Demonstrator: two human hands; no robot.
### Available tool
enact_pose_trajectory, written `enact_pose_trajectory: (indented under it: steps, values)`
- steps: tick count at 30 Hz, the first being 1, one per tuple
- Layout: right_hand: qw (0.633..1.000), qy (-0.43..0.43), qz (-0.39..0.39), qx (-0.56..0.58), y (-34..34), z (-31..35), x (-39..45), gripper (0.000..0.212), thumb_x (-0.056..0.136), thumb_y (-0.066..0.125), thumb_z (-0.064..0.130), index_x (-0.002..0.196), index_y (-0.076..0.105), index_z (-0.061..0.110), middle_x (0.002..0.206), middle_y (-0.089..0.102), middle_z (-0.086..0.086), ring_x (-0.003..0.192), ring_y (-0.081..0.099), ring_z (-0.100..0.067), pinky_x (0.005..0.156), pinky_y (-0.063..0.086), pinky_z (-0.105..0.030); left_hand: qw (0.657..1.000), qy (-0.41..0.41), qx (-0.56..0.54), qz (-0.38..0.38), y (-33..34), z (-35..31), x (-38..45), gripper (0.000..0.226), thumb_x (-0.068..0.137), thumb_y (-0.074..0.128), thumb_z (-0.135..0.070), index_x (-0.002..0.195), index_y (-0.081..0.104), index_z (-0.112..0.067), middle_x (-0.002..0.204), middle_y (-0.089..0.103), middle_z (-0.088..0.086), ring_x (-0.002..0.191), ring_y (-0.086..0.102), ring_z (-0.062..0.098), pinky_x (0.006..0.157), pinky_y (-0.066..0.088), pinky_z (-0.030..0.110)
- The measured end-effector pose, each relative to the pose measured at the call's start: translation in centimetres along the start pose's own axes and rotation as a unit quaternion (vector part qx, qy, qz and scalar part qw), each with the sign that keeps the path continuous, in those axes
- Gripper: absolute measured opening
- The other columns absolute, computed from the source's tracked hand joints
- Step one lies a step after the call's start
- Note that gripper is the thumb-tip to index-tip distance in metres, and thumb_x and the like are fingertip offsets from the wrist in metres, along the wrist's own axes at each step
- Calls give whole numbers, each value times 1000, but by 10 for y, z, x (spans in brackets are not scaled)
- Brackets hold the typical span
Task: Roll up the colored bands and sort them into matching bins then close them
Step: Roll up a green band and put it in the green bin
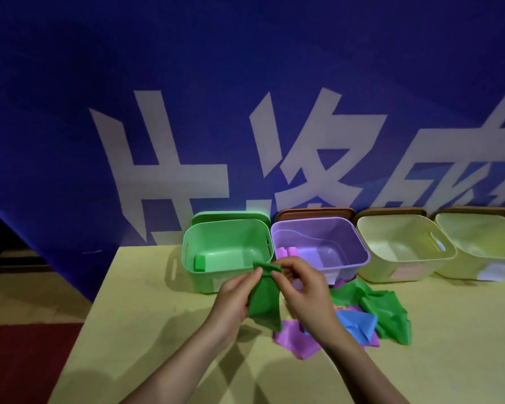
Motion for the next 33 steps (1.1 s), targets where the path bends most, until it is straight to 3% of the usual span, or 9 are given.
enact_pose_trajectory:
  steps: [3, 6, 9, 13, 15, 21, 24, 27, 33]
  values:
    - [995, -66, 4, -70, -6, -2, 6, 15, 84, 64, 10, 96, 71, 17, 84, 63, 5, 77, 57, -2, 73, 44, -15, 998, -40, -35, 18, 2, 1, 12, 27, 96, 50, -12, 114, 63, 4, 109, 68, 24, 91, 67, 26, 72, 57, 31]
    - [988, -106, 69, -86, -8, -7, 7, 22, 86, 57, 10, 101, 72, 15, 87, 62, 2, 83, 59, -6, 74, 47, -20, 997, -62, -42, 27, 1, -1, 16, 28, 97, 44, -8, 115, 61, 5, 112, 65, 27, 91, 65, 27, 76, 54, 33]
    - [985, -106, 106, -83, -7, -12, 8, 24, 87, 54, 12, 101, 72, 18, 90, 59, 2, 84, 59, -10, 75, 48, -23, 996, -60, -49, 32, -3, -4, 17, 26, 99, 41, -14, 108, 62, -2, 98, 70, 19, 80, 68, 21, 75, 54, 32]
    - [983, -103, 118, -90, -5, -15, 7, 25, 88, 52, 14, 101, 73, 18, 90, 57, 4, 85, 57, -5, 77, 45, -18, 998, -24, -19, 48, -11, -7, 13, 26, 95, 52, -18, 110, 65, -1, 104, 71, 18, 92, 68, 27, 86, 52, 37]
    - [983, -98, 130, -86, -4, -14, 5, 25, 88, 52, 14, 102, 73, 19, 91, 57, 4, 85, 57, -5, 77, 44, -16, 998, -4, 2, 56, -14, -5, 11, 28, 89, 58, -15, 107, 64, 6, 100, 69, 21, 90, 67, 27, 81, 53, 34]
    - [988, 14, 148, 30, -12, 0, -7, 24, 89, 55, 21, 106, 72, 26, 97, 64, 1, 89, 59, -4, 79, 44, -15, 999, 29, -12, 27, -9, 2, -2, 21, 91, 56, -6, 103, 60, 10, 90, 64, 24, 76, 64, 25, 60, 55, 28]
    - [981, 128, 90, 116, -13, 5, -19, 22, 91, 63, 13, 111, 68, 22, 81, 67, 4, 74, 59, -1, 70, 46, -14, 997, 78, 4, 18, -1, 4, -13, 6, 87, 62, -10, 85, 64, -5, 81, 64, 16, 74, 60, 22, 66, 51, 30]
    - [979, 158, 71, 109, -12, 9, -30, 2, 88, 68, 15, 89, 69, 16, 57, 59, 11, 54, 51, 2, 53, 39, -11, 988, 141, 55, 12, 5, 5, -24, 14, 88, 62, -10, 74, 61, -12, 71, 63, 6, 70, 57, 16, 67, 45, 28]
    - [968, 160, 42, 189, -24, 15, -41, 19, 86, 66, 2, 69, 59, 8, 47, 49, 4, 44, 44, -8, 50, 37, -20, 947, 258, 187, 25, 19, 1, -52, 25, 91, 56, 2, 71, 52, -12, 55, 55, -12, 54, 48, -3, 54, 37, 14]
Point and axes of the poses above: each hand's wrist, its own x-axis towards the middle knuckle, its own y-axis out of the palm, z = x × y, the point moved 2 cm from there along x, towards the middle knuckle
